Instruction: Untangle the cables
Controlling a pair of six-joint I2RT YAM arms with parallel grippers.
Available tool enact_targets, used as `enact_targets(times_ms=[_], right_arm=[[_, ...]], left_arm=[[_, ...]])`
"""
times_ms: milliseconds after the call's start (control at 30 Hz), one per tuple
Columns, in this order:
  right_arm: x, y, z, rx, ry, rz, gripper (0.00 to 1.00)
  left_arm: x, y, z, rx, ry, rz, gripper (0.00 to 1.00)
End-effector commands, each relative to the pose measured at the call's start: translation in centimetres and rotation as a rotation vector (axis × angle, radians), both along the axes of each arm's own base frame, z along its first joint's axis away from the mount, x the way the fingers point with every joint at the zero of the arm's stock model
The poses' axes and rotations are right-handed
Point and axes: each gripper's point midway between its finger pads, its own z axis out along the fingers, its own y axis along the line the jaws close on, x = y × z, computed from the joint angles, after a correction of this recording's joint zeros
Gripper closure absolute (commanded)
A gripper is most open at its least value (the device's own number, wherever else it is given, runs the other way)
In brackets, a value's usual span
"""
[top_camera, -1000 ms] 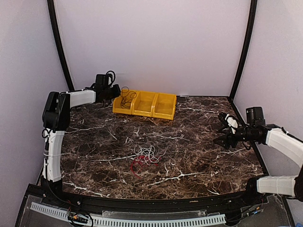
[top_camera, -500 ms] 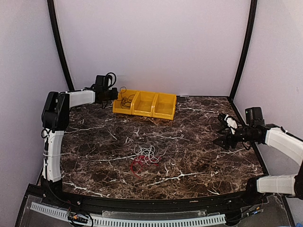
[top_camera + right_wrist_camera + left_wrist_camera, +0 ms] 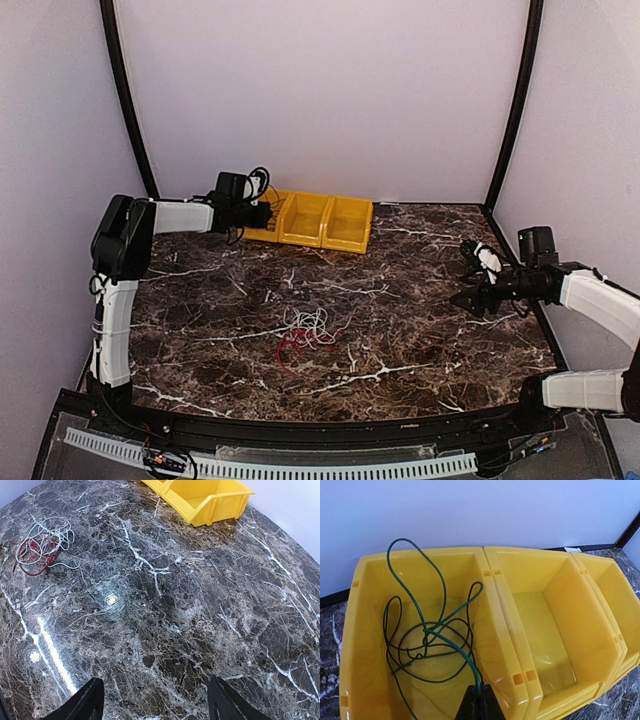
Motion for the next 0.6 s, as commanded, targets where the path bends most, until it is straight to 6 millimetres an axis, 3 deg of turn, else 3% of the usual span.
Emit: enact_targets(times_ms=[0, 33, 100, 233, 367, 400, 433, 467, 500, 533, 567], right_arm=[[0.4, 0.1, 0.6, 0.006, -0.012, 0.011, 0.27], [0.4, 0.1, 0.6, 0.005, -0.009, 0.012, 0.28], [0.4, 0.1, 0.6, 0.005, -0.008, 0.013, 0.27], [0.3, 0.1, 0.6, 0.005, -0.009, 0.014, 0.27], [0.3, 0.3, 0.5, 0.005, -0.005, 0.018, 0.28], [0.3, 0.3, 0.5, 0.003, -0.006, 0.018, 0.27], [0.3, 0.3, 0.5, 0.003, -0.005, 0.019, 0.27], [0.3, 0.3, 0.5, 0.002, -0.006, 0.018, 0.27], [0.4, 0.2, 0.5, 0.001, -0.008, 0.014, 0.27], [0.4, 0.2, 0.5, 0.0, -0.01, 0.014, 0.27], [0.3, 0.2, 0.6, -0.001, -0.013, 0.013, 0.27]], left_arm=[[-2.3, -1.3, 3.7, -0.044, -0.048, -0.076, 1.0], [-3.1, -1.6, 3.0, -0.042, -0.031, -0.085, 1.0], [-3.9, -1.6, 3.5, -0.043, -0.033, -0.081, 1.0], [-4.0, -0.4, 4.0, -0.021, -0.051, -0.021, 1.0], [-2.2, 0.4, 4.4, 0.024, -0.081, 0.038, 1.0], [-1.3, 0.6, 5.3, 0.032, -0.1, 0.057, 1.0], [-0.8, 0.7, 4.1, 0.044, -0.082, 0.065, 1.0], [0.1, 0.8, 5.1, 0.041, -0.095, 0.077, 1.0], [0.6, 0.8, 3.7, 0.049, -0.074, 0.08, 1.0], [1.3, 0.7, 4.5, 0.043, -0.081, 0.085, 1.0], [1.6, 0.7, 3.1, 0.052, -0.052, 0.089, 1.0]])
